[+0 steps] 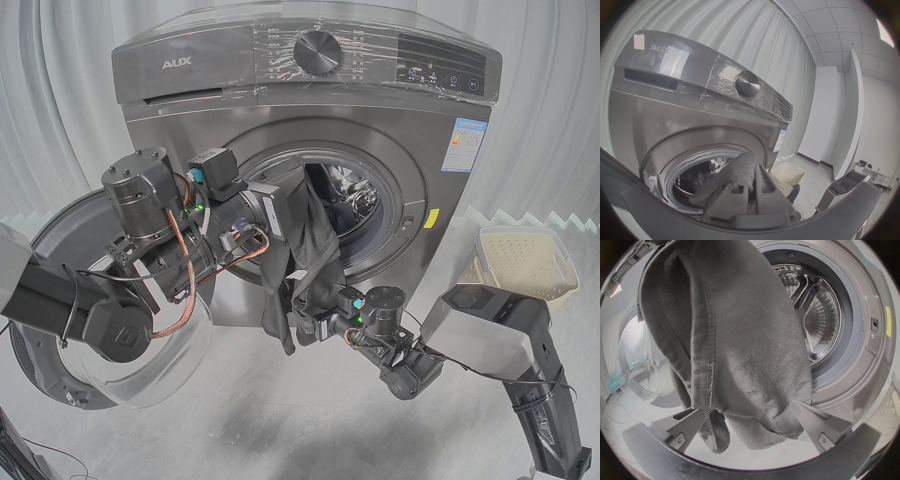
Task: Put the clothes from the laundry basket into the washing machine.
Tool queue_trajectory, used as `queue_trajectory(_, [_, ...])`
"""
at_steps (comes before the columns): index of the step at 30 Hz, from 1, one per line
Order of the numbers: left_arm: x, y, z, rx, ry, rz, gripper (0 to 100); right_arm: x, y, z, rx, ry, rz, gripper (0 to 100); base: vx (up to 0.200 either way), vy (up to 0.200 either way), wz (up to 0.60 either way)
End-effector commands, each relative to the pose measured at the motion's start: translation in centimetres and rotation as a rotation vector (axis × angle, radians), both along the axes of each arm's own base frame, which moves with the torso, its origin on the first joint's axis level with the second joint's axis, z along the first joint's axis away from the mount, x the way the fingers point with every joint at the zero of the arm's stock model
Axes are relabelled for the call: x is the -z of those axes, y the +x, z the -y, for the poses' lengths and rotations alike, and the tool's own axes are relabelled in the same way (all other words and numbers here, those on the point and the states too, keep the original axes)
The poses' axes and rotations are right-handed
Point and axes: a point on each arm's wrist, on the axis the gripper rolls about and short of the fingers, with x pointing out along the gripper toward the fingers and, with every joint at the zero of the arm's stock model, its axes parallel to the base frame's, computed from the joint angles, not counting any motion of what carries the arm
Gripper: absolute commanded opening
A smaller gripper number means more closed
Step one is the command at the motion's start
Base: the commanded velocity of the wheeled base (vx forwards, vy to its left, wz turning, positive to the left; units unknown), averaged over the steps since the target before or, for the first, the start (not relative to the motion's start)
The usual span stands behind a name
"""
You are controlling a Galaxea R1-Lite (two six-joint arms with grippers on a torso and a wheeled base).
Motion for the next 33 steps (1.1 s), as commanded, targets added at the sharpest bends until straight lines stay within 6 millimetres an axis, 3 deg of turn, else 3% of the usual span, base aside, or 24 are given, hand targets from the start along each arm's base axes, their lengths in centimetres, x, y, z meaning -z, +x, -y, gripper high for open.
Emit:
queue_trajectory(1, [-0.2,-0.1,-0.1,0.0,-0.004,0.003,0,0.3,0.7,0.2,0.014,0.002,0.002,100,0.0,0.0,0.0])
queue_trajectory(13, [0.0,-0.1,0.0,0.001,-0.001,-0.001,0,0.2,1.8,1.0,0.074,0.016,0.011,100,0.0,0.0,0.0])
queue_trajectory(14, [0.0,-0.1,0.0,0.001,-0.001,-0.001,0,0.2,1.8,1.0,0.074,0.016,0.011,0,0.0,0.0,0.0])
queue_trajectory(22, [0.2,0.4,-0.4,-0.016,0.002,-0.004,0,0.2,0.5,1.1,0.061,0.011,-0.013,0,0.0,0.0,0.0])
queue_trajectory(33, [0.5,0.5,-0.4,-0.018,0.007,-0.008,0,-3.7,-2.6,2.4,0.017,0.019,-0.007,0,0.0,0.0,0.0])
